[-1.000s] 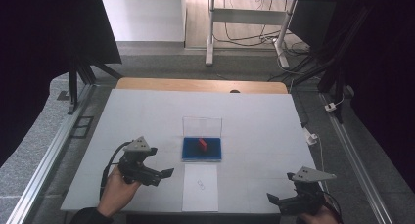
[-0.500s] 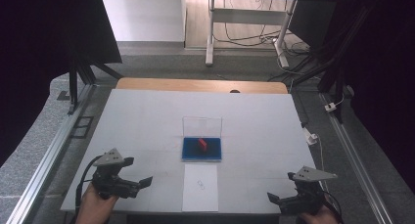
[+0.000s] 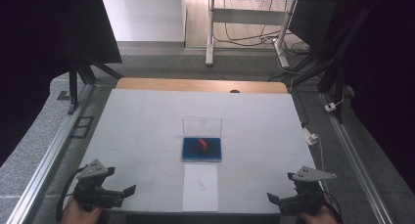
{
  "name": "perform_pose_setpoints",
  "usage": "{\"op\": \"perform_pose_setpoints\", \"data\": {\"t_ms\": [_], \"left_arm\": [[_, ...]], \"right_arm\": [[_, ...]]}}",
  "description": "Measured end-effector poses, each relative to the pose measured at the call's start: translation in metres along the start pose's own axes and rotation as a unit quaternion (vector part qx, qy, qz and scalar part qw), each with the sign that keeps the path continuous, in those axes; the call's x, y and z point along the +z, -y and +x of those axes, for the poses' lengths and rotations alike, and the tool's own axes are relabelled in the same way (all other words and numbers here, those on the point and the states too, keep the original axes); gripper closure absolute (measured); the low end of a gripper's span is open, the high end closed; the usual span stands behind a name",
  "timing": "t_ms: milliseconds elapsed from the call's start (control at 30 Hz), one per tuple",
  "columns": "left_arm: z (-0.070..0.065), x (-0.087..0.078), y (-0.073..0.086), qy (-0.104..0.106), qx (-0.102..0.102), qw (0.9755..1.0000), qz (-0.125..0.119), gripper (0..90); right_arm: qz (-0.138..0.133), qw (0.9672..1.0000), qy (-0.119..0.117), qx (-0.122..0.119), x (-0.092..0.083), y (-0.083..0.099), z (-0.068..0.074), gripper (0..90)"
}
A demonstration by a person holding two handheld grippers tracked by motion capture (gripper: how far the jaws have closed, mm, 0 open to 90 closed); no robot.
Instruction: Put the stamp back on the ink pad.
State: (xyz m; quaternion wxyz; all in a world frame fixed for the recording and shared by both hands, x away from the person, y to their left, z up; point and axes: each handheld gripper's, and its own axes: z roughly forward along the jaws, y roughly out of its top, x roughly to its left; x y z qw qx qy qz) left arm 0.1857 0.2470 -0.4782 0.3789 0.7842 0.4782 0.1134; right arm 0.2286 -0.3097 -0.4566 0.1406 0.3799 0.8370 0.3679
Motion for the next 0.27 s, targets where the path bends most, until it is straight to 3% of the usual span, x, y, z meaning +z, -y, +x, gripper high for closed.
{"op": "perform_pose_setpoints", "data": {"t_ms": [267], "left_arm": [[-0.0001,0.0012,0.0001,-0.006,-0.003,0.9999,0.010,0.2]], "right_arm": [[0.003,1.0000,0.002,-0.001,0.0009,0.0002,0.0000,0.0]]}}
